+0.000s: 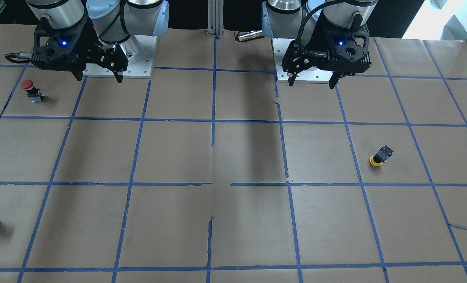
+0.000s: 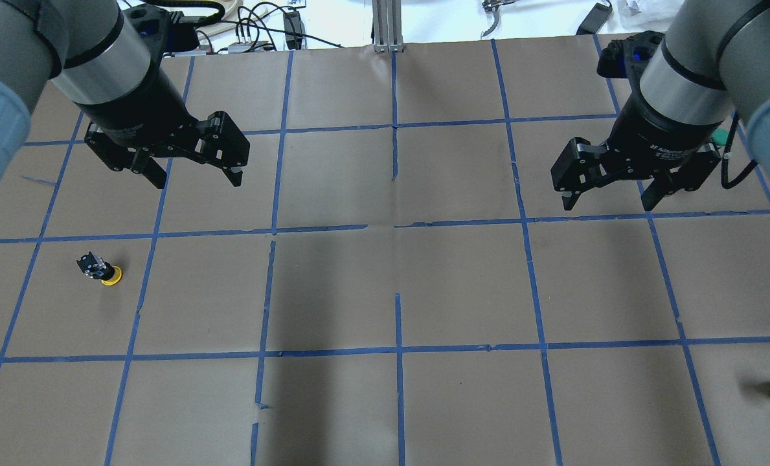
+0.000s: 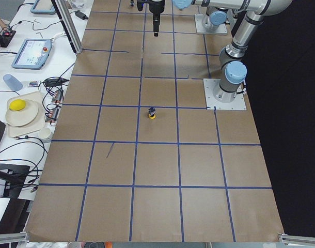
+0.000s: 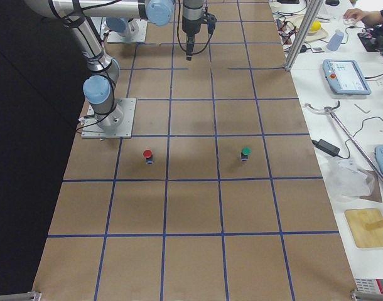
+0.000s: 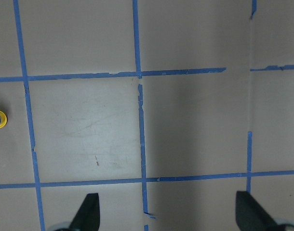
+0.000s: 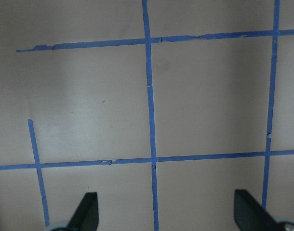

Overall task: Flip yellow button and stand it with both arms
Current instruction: 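Lower the left gripper onto the yellow button lying on the table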

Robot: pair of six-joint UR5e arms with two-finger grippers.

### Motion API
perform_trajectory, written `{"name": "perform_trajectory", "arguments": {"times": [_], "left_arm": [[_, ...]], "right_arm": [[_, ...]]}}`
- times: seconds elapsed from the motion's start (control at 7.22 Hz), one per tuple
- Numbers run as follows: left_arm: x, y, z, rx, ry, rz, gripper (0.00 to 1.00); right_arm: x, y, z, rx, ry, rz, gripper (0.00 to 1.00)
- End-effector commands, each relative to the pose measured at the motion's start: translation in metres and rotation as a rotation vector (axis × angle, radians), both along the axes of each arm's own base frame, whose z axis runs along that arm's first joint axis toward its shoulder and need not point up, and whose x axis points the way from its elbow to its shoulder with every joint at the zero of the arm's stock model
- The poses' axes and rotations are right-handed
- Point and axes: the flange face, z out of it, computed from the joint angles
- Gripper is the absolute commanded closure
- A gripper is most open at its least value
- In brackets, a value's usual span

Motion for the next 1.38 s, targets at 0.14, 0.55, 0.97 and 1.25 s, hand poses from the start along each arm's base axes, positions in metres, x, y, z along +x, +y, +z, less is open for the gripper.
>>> {"name": "perform_trajectory", "arguments": {"times": [0.14,0.55,0.97,1.25], "left_arm": [[0.009,0.0,-0.014,0.024,0.0,-0.129,0.0],[0.076,-0.02,-0.07,0.1,0.023,-0.232,0.0],[0.158,-0.021,-0.14,0.029,-0.047,-0.527,0.0],[0.228,-0.015,-0.192,-0.002,-0.071,-0.62,0.0]], "right_arm": [[0.0,0.0,-0.001,0.002,0.001,-0.001,0.0],[0.0,0.0,-0.001,0.001,0.0,0.001,0.0],[0.0,0.0,0.0,0.0,0.001,0.002,0.0],[-0.001,0.001,0.0,0.002,0.004,0.004,0.0]]}}
